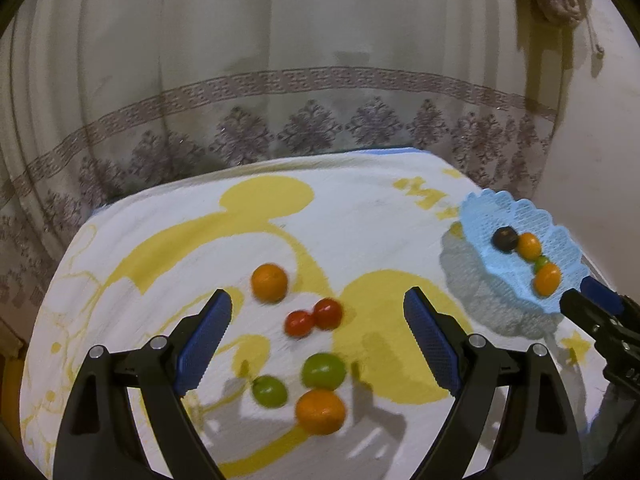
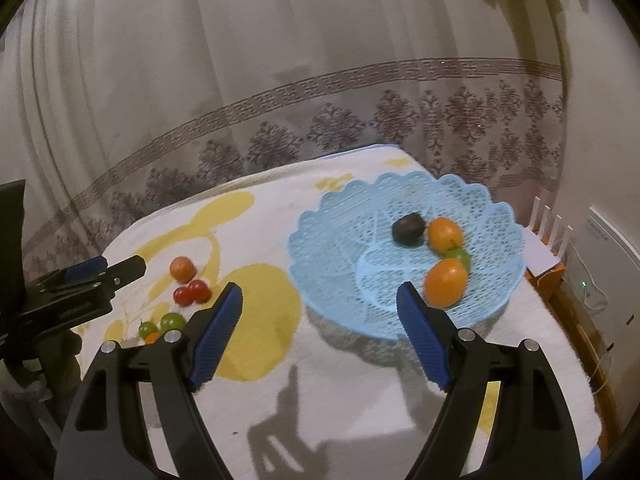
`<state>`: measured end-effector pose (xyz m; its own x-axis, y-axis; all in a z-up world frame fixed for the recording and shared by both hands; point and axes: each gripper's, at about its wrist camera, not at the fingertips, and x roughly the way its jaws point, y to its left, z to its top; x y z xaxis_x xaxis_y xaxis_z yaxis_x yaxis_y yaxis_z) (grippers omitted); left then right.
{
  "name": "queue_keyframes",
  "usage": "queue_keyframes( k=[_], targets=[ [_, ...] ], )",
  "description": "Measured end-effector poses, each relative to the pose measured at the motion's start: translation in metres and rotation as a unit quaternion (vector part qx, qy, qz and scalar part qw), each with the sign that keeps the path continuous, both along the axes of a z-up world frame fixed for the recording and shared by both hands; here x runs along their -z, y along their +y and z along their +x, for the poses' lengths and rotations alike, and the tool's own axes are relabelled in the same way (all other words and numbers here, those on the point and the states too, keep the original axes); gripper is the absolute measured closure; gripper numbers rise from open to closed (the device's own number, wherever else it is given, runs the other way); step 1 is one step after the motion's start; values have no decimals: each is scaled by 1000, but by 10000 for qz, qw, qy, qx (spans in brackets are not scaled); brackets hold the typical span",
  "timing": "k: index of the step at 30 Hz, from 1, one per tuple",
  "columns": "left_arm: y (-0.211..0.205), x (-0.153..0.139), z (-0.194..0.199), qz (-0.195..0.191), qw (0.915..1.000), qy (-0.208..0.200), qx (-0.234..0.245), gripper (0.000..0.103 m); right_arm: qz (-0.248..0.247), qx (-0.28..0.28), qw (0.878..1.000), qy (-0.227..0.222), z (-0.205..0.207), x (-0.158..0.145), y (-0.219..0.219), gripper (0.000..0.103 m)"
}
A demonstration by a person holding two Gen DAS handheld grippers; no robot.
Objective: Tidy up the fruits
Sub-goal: 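Move both open tools back toward the remaining fruit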
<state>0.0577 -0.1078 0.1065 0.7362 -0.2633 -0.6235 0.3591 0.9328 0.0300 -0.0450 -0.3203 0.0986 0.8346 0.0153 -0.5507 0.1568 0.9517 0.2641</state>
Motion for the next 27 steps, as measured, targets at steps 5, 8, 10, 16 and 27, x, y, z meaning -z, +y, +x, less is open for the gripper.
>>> queue_keyframes(
  k=[5,8,10,16,27],
  targets=[
    [21,11,-2,-15,9998,123,-174,16,-62,-211,9997,75,3,5,16,22],
    [32,19,-4,28,9995,198,-239,16,-181,-310,9993,90,4,7,28,22],
    [38,25,-4,40,9992,255,-297,16,-193,-417,9989,133,5,10,36,22],
    [60,36,-2,-28,9977,398,-549,16,-188,-732,9967,296,12,20,59,22],
    [93,40,-5,-64,9953,321,-916,16,-44,-1306,9896,593,28,34,107,23]
  ],
)
